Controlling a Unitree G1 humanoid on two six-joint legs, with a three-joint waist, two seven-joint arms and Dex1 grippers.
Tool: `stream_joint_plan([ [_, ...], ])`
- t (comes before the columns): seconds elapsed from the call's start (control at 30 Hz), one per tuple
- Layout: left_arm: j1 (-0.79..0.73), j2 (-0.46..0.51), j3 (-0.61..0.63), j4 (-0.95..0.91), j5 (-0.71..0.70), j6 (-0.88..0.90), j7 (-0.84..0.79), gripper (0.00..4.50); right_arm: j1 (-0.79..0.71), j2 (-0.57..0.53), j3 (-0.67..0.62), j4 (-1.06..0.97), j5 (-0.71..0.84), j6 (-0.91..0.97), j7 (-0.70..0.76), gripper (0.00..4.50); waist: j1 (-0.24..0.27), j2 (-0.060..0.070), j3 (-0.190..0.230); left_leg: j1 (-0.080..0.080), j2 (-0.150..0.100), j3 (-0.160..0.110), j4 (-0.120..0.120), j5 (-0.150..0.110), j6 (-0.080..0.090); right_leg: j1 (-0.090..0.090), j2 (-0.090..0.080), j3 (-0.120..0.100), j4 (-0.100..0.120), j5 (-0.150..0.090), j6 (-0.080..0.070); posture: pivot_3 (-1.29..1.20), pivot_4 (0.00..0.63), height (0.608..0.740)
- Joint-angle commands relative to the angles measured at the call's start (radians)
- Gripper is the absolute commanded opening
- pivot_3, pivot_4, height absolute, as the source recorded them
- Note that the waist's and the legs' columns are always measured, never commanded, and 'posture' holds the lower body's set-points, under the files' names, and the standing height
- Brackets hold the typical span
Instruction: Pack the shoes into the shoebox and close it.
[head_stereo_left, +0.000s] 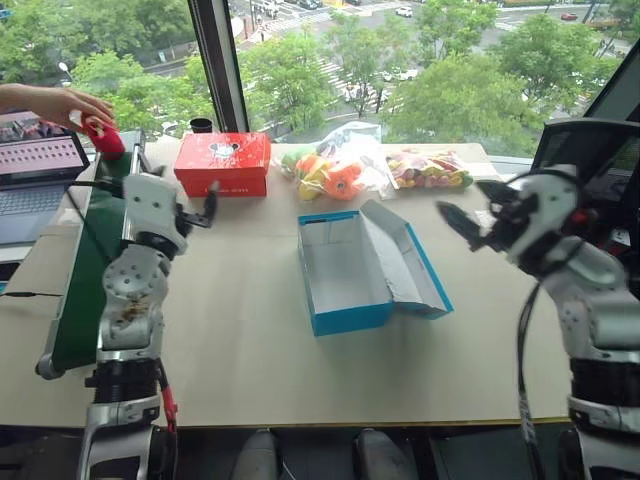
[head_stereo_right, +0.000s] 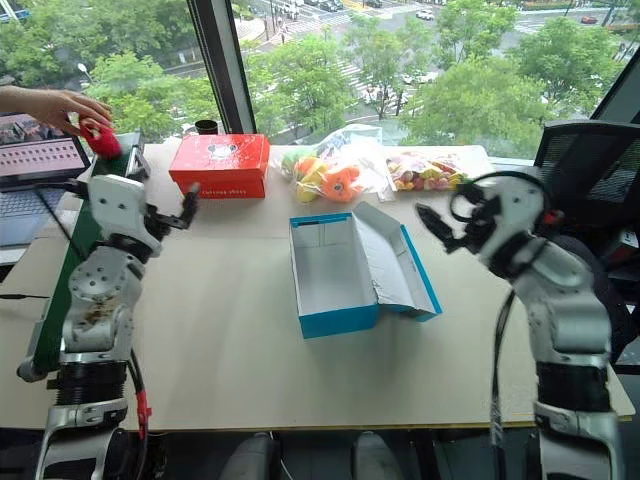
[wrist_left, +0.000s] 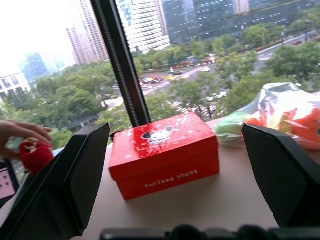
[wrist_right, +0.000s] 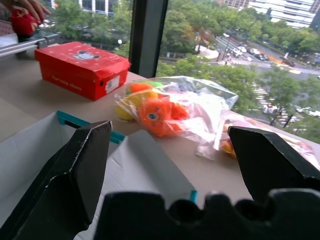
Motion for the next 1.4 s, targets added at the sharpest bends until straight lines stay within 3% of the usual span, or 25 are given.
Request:
stream_joint_plan([
  [0.03,0.018,0.013,0.07,-0.091,-0.037,0.096,0.041,4.5,-0.08,0.045,0.049,-0.023,0.019,0.016,0.043,4.4,0.006,0.0,0.0,-0.001,0.0,0.0,0.0,0.0,0.0,0.0,0.0,-0.001,0.0,0.0,0.0,0.0,0.15,0.739],
  [0.27,0.042,0.012,0.216,-0.138,-0.087,0.297,0.155,4.5,-0.2,0.208,0.118,0.104,-0.027,-0.042,0.037,4.4,0.021,-0.005,0.003,-0.003,0.0,-0.003,0.003,0.0,0.0,0.0,0.0,-0.004,0.001,0.001,-0.001,0.0,0.15,0.739],
  [0.37,0.038,0.052,0.247,-0.082,-0.096,0.339,0.152,4.5,-0.23,0.271,0.167,0.14,-0.041,-0.033,0.063,4.4,0.017,-0.006,0.003,-0.002,0.0,-0.004,0.003,0.0,0.0,-0.001,0.0,-0.004,0.004,0.001,-0.001,0.0,0.15,0.739],
  [0.6,-0.021,0.136,0.292,0.111,-0.169,0.371,0.067,4.5,-0.196,0.306,0.237,0.17,-0.086,-0.061,0.123,4.4,0.018,-0.007,0.004,-0.003,0.0,-0.005,0.002,0.0,-0.001,-0.001,0.0,-0.007,0.004,0.001,-0.001,0.0,0.15,0.739],
  [0.87,-0.055,0.238,0.27,0.405,-0.14,0.186,-0.009,4.5,-0.154,0.318,0.237,0.128,-0.111,-0.051,0.109,4.4,0.005,-0.008,0.004,-0.003,0.0,-0.006,0.001,0.001,-0.001,-0.002,-0.001,-0.009,0.005,0.001,-0.002,0.0,0.15,0.739],
  [1.4,-0.275,0.285,0.12,0.982,-0.069,-0.126,-0.093,4.5,-0.109,0.312,0.23,0.063,-0.105,-0.03,0.095,4.4,0.007,-0.008,0.004,-0.003,0.001,-0.006,0.001,0.001,-0.001,-0.002,-0.001,-0.012,0.005,0.001,-0.002,0.0,0.15,0.739],
])
